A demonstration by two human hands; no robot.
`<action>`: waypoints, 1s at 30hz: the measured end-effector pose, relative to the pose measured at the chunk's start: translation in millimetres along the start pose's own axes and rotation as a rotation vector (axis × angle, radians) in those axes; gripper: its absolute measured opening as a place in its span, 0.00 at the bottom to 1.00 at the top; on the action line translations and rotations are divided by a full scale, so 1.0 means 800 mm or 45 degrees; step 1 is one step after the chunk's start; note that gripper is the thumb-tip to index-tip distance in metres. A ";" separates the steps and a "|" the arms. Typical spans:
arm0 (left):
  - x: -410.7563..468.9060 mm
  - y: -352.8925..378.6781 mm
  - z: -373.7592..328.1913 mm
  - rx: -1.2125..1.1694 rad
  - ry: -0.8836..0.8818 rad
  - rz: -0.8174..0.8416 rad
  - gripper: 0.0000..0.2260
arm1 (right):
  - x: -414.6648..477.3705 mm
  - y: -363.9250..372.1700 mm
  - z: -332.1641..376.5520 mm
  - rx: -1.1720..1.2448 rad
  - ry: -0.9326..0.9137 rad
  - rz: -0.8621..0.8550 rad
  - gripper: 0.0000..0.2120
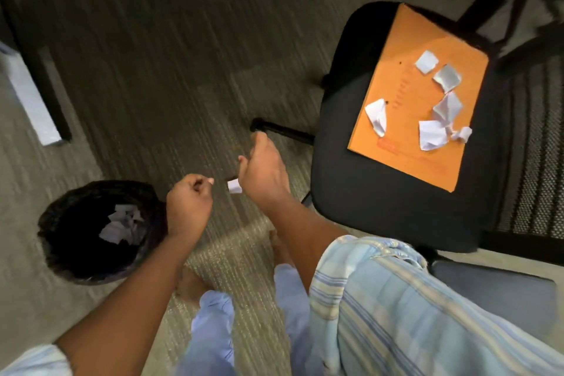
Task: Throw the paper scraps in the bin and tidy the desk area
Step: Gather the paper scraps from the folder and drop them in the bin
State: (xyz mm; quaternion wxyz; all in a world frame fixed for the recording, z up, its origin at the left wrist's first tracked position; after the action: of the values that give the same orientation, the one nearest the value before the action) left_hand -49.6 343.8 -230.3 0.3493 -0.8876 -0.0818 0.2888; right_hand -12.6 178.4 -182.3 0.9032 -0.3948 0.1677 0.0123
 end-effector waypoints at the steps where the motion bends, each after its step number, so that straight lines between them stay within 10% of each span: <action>1: -0.002 0.008 -0.015 0.005 0.018 0.007 0.06 | 0.004 -0.018 -0.006 -0.002 -0.009 -0.037 0.21; 19: -0.082 0.179 -0.312 0.298 0.822 0.289 0.24 | 0.014 -0.288 -0.174 -0.102 0.132 -0.810 0.20; 30: -0.099 0.292 -0.346 0.635 0.812 0.523 0.40 | 0.017 -0.338 -0.322 -0.465 0.255 -0.316 0.45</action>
State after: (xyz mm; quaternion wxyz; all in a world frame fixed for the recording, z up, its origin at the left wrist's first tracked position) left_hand 30.2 -15.4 -187.1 0.4956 -0.8188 0.2799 0.0751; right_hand -33.4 -193.8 -157.2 0.7902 -0.5686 0.2015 -0.1078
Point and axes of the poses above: each hand's wrist, its own x-axis towards the middle knuckle, its own y-axis out of the palm, z = x × y, the point moved 6 cm from there along x, towards the middle knuckle, and after that the axes turned 5 degrees about -y, right-handed, at the moved point
